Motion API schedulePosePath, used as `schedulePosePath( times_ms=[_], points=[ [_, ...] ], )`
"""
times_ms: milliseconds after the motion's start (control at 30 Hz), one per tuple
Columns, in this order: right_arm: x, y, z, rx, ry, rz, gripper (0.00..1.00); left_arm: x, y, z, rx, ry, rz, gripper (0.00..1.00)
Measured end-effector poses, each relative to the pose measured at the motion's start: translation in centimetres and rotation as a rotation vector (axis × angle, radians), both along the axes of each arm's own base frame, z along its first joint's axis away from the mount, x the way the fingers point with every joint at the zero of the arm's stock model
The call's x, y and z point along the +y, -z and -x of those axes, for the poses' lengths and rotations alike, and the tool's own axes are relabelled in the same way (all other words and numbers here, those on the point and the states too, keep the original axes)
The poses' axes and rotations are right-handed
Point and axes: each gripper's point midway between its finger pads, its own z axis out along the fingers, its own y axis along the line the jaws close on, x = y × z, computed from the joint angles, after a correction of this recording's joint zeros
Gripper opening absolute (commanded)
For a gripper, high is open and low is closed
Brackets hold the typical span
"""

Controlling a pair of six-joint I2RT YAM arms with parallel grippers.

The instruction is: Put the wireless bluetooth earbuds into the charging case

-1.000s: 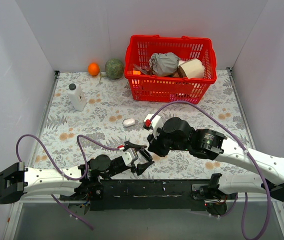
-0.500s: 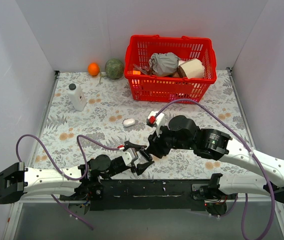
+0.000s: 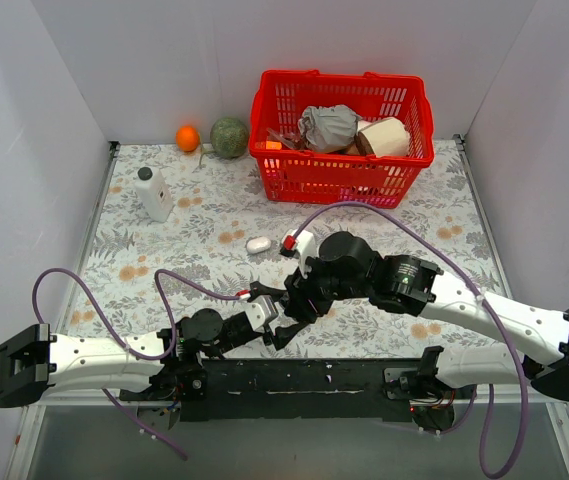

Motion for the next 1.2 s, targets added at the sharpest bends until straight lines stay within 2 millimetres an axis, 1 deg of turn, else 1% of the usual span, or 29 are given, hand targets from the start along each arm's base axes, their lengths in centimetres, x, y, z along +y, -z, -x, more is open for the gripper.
schedulePosePath(
  times_ms=[67,167,200,267,300,333,367,400,433,467,500,567,667,700,767,800,867,900,1067,1167,1200],
  points=[
    [0.0,0.4,-0.1,0.001,0.006,0.014,0.51,0.0,0.0,0.0,0.000,-0.001,0.000,0.00],
    [0.1,1.0,-0.3,0.006,0.016,0.033,0.43,0.0,0.0,0.0,0.000,-0.002,-0.001,0.00],
    [0.1,1.0,-0.4,0.005,0.017,0.036,0.35,0.0,0.1,0.0,0.001,-0.002,-0.005,0.00],
    [0.1,1.2,-0.5,0.005,0.020,0.042,0.22,0.1,0.4,-0.1,0.003,-0.007,-0.016,0.00],
    [0.1,1.3,-0.5,0.008,0.027,0.045,0.09,0.1,0.5,-0.2,0.002,-0.012,-0.022,0.00],
    [0.2,1.4,-0.5,0.014,0.032,0.047,0.05,0.2,0.6,-0.3,0.002,-0.017,-0.026,0.01],
    [0.2,1.5,-0.7,0.013,0.037,0.050,0.01,0.2,0.7,-0.4,0.004,-0.025,-0.029,0.05],
    [0.1,1.6,-0.8,0.011,0.040,0.052,0.01,0.2,0.8,-0.5,0.009,-0.032,-0.035,0.07],
    [0.1,1.6,-0.8,0.009,0.040,0.055,0.01,0.2,0.9,-0.6,0.013,-0.037,-0.039,0.11],
    [0.1,1.7,-0.9,0.009,0.041,0.058,0.01,0.3,1.0,-0.7,0.019,-0.042,-0.044,0.23],
    [0.1,1.7,-0.9,0.009,0.042,0.059,0.01,0.3,1.1,-0.7,0.026,-0.047,-0.048,0.31],
    [0.1,1.7,-1.0,0.009,0.044,0.059,0.01,0.3,1.1,-0.9,0.036,-0.056,-0.052,0.35],
    [0.1,1.7,-1.1,0.019,0.044,0.053,0.01,0.3,1.1,-1.0,0.054,-0.069,-0.049,0.56],
    [0.1,1.8,-1.2,0.025,0.047,0.050,0.01,0.4,1.1,-1.0,0.060,-0.072,-0.046,0.65],
    [0.2,1.9,-1.4,0.036,0.050,0.039,0.01,0.5,1.2,-1.1,0.073,-0.080,-0.046,0.74],
    [0.2,1.9,-1.4,0.041,0.050,0.035,0.01,0.6,1.2,-1.1,0.080,-0.084,-0.045,0.84],
    [-0.1,2.3,-1.6,0.049,0.057,0.041,0.01,0.8,0.9,-1.2,0.096,-0.096,-0.023,0.91],
    [-0.2,2.6,-1.8,0.052,0.062,0.046,0.01,0.9,0.6,-1.2,0.100,-0.102,-0.012,0.98],
    [-0.7,3.2,-2.4,0.065,0.093,0.045,0.01,1.5,-0.4,-1.6,0.113,-0.136,0.035,0.98],
    [-0.9,3.1,-3.3,0.061,0.127,0.024,0.01,1.8,-0.7,-1.9,0.124,-0.156,0.048,0.98],
    [-1.1,3.1,-3.9,0.059,0.149,0.013,0.01,2.1,-0.5,-2.0,0.134,-0.169,0.045,0.98]
  ],
)
